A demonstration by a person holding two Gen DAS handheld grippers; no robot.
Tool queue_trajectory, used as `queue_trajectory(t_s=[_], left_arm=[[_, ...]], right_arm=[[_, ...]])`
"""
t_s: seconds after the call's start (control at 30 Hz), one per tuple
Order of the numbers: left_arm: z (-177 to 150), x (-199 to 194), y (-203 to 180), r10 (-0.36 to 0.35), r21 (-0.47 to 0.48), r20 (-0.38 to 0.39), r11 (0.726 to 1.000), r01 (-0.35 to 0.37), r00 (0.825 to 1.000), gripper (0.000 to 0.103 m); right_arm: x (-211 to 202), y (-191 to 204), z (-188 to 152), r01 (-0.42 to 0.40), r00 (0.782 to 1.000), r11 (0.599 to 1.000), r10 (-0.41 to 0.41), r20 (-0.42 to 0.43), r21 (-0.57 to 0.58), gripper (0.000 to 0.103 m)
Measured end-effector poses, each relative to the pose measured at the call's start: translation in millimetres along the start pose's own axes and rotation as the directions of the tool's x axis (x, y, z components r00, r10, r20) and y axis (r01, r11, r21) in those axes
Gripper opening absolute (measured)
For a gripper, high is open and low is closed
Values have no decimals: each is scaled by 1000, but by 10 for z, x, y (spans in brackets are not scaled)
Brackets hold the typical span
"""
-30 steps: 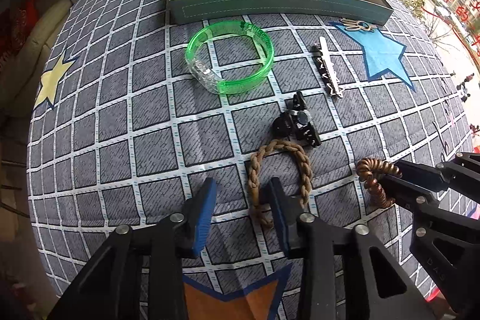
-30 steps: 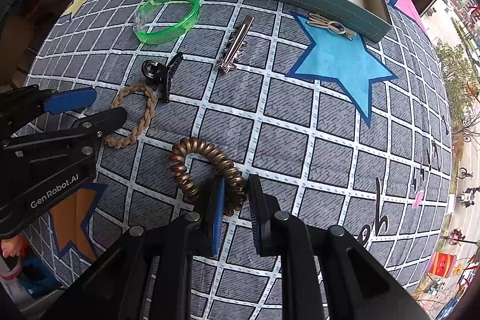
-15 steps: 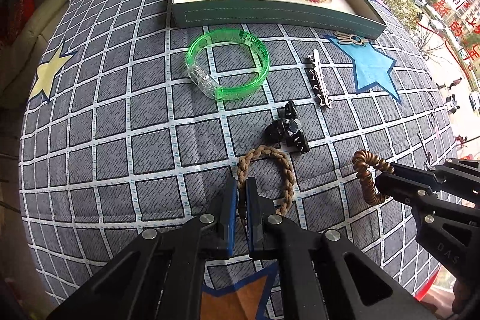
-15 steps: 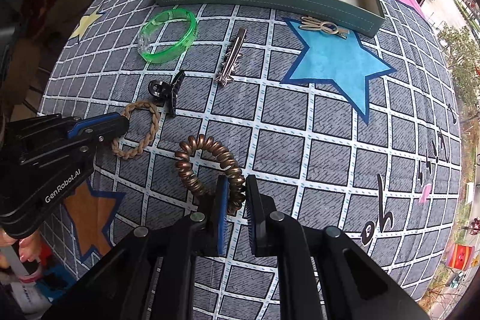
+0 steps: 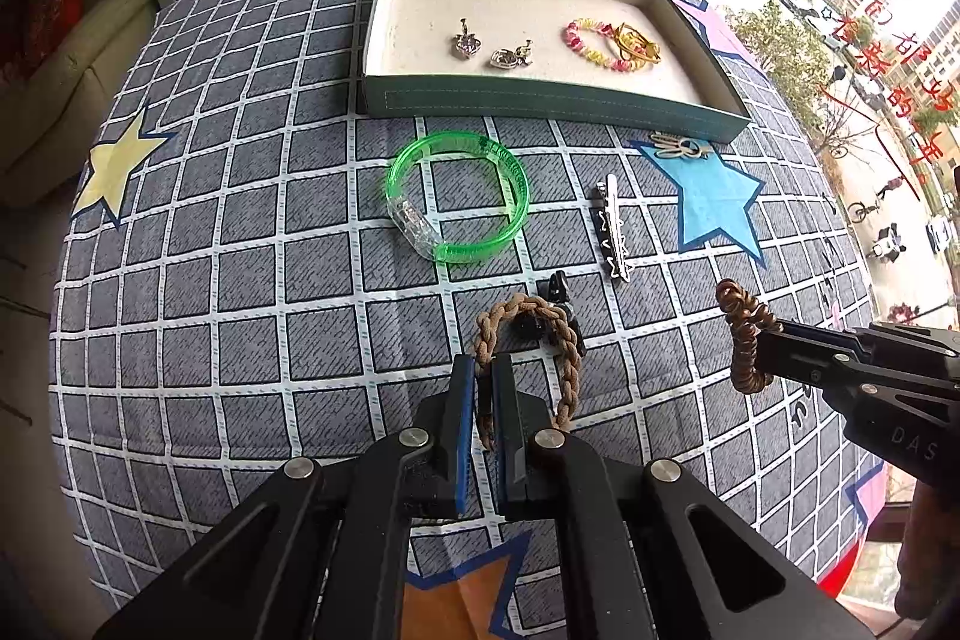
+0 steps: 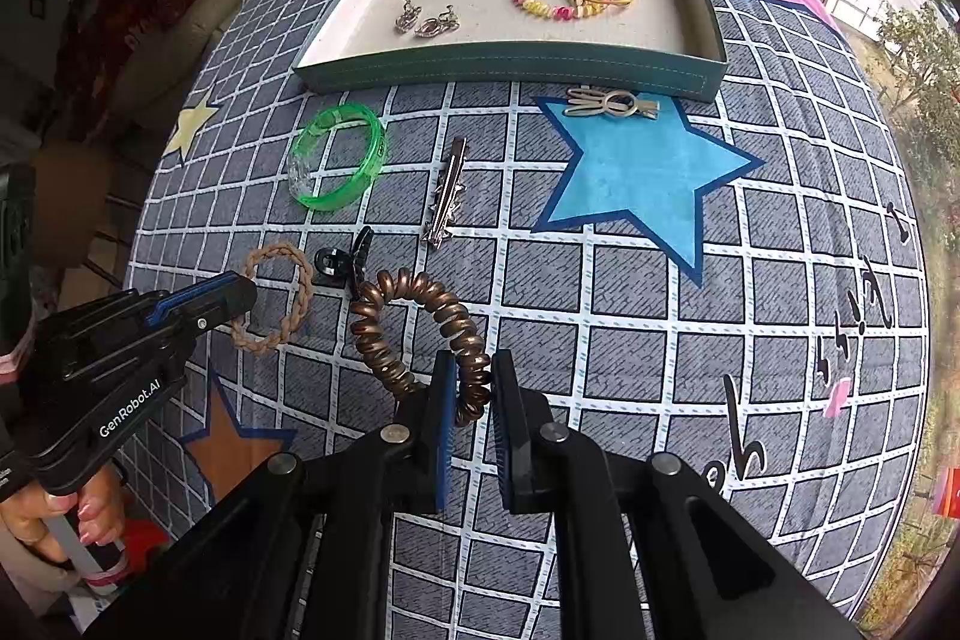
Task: Organize jewelry
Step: 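Grasp the braided bracelet with left tool while right tool grasps the coiled bronze hair tie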
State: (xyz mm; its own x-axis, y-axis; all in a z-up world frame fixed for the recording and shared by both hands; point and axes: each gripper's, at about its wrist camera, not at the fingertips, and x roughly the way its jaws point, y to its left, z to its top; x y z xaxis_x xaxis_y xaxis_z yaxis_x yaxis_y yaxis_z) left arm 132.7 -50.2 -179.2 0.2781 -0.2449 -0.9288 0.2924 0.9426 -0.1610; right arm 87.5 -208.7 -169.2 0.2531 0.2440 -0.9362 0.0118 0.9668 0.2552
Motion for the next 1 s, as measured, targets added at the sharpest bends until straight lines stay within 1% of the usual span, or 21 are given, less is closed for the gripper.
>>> queue_trajectory(t_s=[0.23, 0.47, 0.83, 1.0], left_arm=[[108, -107, 3, -6, -9, 28, 1000, 6, 1000, 18], [314, -157, -11, -6, -19, 57, 1000, 7, 998, 18], [859, -145, -5, 4, -17, 115, 1000, -2, 993, 18], [1151, -49, 49, 3, -45, 129, 999, 3, 992, 18]], right_arm=[[-112, -143, 115, -37, 999, 998, 36, 21, 54, 13], [-185, -246, 318, -42, 998, 997, 40, 42, 62, 13], [-268, -504, 907, -27, 995, 998, 21, 97, 58, 13], [-246, -592, 1193, -14, 994, 999, 9, 109, 46, 13]])
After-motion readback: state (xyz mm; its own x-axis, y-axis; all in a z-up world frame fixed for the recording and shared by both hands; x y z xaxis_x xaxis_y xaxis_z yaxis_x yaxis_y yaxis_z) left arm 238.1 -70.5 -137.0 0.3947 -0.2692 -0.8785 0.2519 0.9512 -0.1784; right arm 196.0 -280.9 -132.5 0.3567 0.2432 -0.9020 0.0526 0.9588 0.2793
